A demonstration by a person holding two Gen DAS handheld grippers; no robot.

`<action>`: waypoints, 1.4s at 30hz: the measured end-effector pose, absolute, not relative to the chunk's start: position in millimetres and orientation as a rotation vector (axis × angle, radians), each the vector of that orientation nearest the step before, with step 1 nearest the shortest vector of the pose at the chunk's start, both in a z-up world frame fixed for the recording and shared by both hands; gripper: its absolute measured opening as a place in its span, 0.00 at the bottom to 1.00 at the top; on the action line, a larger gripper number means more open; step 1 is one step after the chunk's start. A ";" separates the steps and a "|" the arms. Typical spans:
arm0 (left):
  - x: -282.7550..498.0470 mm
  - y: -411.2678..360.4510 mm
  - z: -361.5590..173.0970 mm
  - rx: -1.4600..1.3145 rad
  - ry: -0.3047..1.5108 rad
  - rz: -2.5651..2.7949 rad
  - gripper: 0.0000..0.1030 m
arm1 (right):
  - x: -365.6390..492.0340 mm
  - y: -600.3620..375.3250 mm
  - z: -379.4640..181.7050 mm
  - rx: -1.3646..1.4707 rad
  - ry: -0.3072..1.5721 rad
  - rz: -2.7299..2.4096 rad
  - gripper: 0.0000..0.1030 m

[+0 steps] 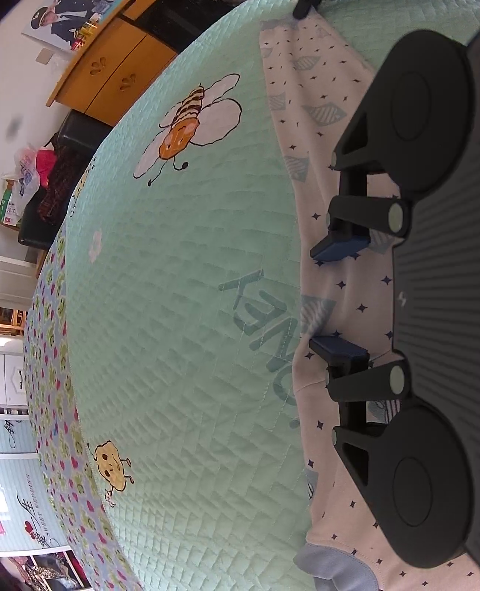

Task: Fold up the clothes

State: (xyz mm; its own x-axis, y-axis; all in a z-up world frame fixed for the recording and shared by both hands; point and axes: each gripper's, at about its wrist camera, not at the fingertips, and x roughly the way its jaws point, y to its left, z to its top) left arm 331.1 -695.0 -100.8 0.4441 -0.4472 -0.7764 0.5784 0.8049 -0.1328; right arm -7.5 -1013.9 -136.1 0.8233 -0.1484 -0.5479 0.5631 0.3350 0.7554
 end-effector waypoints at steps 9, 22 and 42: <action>329.2 -697.4 -99.1 0.168 0.902 -0.654 0.56 | 6.3 -1030.5 -119.0 0.924 0.435 -0.462 0.11; 319.6 -707.5 -90.3 0.220 0.869 -0.791 0.52 | 104.6 -1077.6 -107.7 0.591 0.741 -0.035 0.21; 305.4 -710.4 -73.7 0.185 0.774 -0.734 0.52 | 109.6 -998.8 -58.1 0.241 0.616 -0.134 0.36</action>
